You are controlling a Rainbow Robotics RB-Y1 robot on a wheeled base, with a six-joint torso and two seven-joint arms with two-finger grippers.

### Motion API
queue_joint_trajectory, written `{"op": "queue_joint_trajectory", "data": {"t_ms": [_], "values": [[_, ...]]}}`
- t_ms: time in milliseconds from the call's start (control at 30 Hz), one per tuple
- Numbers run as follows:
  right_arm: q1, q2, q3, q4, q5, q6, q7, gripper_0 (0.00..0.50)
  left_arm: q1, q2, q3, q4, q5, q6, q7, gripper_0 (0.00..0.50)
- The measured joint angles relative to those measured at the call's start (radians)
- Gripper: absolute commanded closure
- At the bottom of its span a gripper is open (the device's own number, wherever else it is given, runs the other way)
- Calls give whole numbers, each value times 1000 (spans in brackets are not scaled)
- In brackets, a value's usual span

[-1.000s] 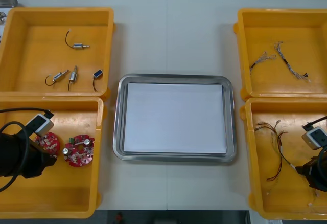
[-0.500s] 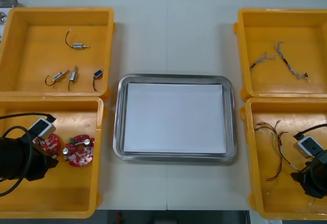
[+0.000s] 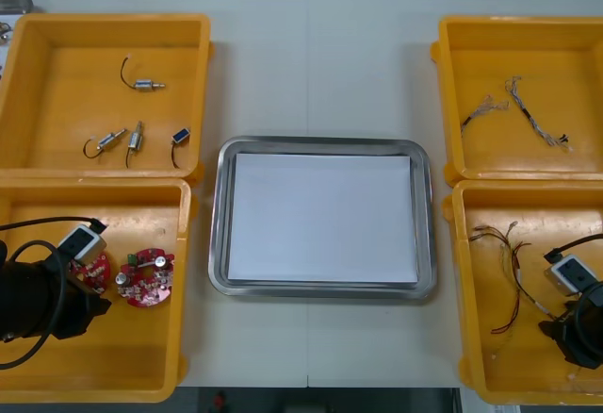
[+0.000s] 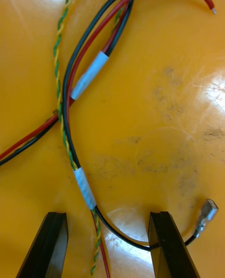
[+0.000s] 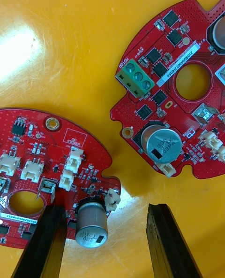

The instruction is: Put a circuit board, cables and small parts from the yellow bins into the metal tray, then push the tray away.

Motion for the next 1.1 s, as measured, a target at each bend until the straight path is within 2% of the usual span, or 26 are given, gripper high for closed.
{"op": "queue_joint_trajectory", "data": {"t_ms": [100,133,167,233,267,300,333,367,400,467,767,967,1100], "values": [[0,-1,9,0,-1,-13,0,0,0,0,0,0,-1,0,0,5],[-1,-2,11,0,-1,-14,0,0,0,0,0,0,-1,0,0,366],[-1,-3,11,0,-1,-14,0,0,0,0,0,0,-1,0,0,499],[-1,-4,12,0,-3,-14,0,0,0,0,0,0,-2,0,0,500],[-1,-5,13,0,-3,-15,0,76,0,0,0,0,-2,0,0,500],[-2,-5,14,0,-3,-15,0,122,0,0,0,0,-2,0,0,500],[-2,-5,15,0,-3,-15,0,237,0,0,0,0,-2,0,0,500],[-3,-6,17,0,-3,-16,0,380,0,0,0,0,-2,-1,0,500],[-3,-6,19,0,-3,-17,0,449,0,0,0,0,-2,-1,0,500],[-3,-6,23,0,4,-25,0,500,0,0,0,0,-2,-1,0,500],[-4,-13,42,-4,38,-58,0,500,-2,0,6,-1,1,21,0,500],[-13,-16,35,-5,38,-50,0,500,-4,0,84,-45,20,174,0,500],[-22,-16,-8,-15,-1,30,1,500,-9,0,148,-93,33,277,0,500]]}}
